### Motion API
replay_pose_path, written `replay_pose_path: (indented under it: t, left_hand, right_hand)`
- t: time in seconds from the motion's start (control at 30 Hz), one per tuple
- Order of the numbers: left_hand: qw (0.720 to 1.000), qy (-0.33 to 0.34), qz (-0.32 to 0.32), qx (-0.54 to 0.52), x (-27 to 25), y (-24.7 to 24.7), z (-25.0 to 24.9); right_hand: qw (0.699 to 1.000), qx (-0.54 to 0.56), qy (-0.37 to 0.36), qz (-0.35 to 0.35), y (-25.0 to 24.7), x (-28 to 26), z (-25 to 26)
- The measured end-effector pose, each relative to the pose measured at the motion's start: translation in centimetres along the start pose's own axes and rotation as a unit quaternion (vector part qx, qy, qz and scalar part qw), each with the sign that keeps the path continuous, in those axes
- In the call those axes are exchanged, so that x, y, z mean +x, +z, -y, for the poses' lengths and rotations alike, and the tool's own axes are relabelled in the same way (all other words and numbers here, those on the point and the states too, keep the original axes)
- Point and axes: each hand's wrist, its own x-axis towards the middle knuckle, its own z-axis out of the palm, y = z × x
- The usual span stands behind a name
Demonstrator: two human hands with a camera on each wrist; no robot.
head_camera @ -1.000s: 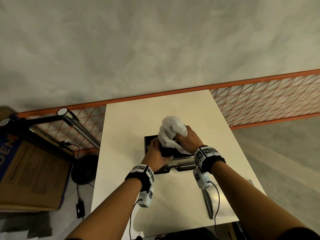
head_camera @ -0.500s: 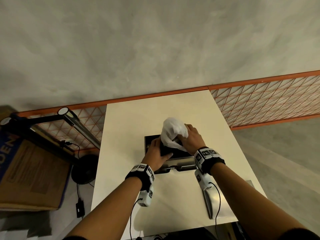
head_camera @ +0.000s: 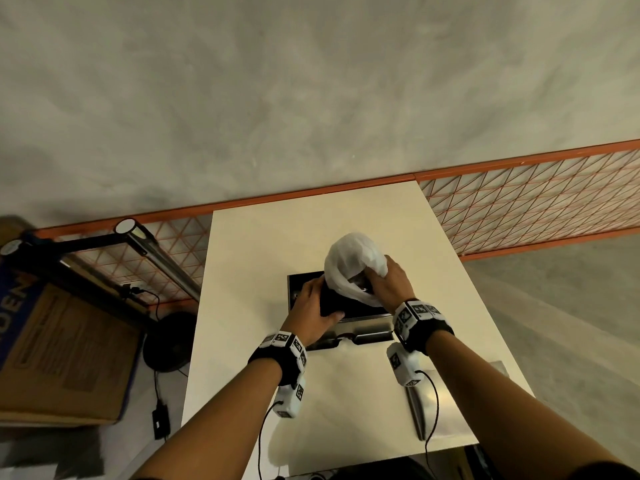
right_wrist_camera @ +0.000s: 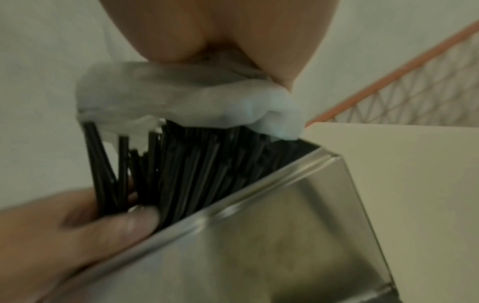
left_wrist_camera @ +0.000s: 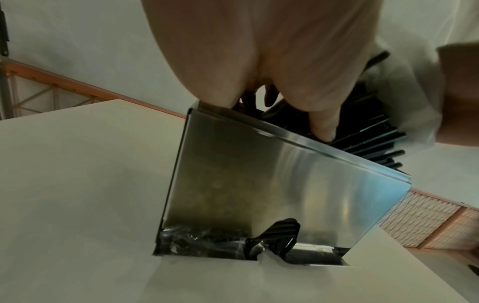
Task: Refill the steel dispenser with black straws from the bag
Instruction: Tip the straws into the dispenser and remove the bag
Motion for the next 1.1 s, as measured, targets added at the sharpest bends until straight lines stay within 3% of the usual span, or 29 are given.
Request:
replay_pose_path:
  t: [0.13,0.2,0.23,0.33,0.43,0.63,0.8,0.9,1.1]
  left_hand:
    - [1.000,0.010,0.010,-0.002,1.8,1.5,2.8]
    - [1.000,0.015,0.014,-0.002,2.5,2.1,3.3]
    - [1.000,0.020,0.008,-0.010,1.9,1.6,2.1]
    - [0.999,0.018,-0.024,-0.030,0.9,0.9,1.0]
    - [0.999,0.010,-0.025,-0.046,0.1,0.5,1.0]
    - [0.999,0.005,-0.021,-0.033,-0.4,0.3,0.5]
    - [0.999,0.005,-0.023,-0.023,-0.2,0.2,0.2]
    - [1.000,0.001,-0.024,-0.017,-0.1,0.1,0.1]
    - [1.000,0.005,-0.011,0.004,0.1,0.3,0.1]
  right_hand:
    - [0.991,-0.082,-0.069,0.077,1.2,-0.7,1.0]
    - [0.983,-0.134,-0.068,0.109,1.6,-0.2,0.8]
    - [0.986,-0.110,-0.049,0.112,1.7,0.1,0.6]
    - [0.998,0.048,0.012,0.028,0.6,0.2,1.6]
    - [0.971,0.215,0.075,-0.079,-0.9,0.2,2.0]
    - [0.939,0.277,0.111,-0.169,-3.6,0.8,0.8]
    - [0.885,0.385,0.174,-0.196,-4.8,-0.3,0.8]
    - [0.897,0.372,0.188,-0.150,-4.1,-0.9,0.2]
    - [0.961,0.231,0.149,-0.006,-1.4,-1.8,0.2]
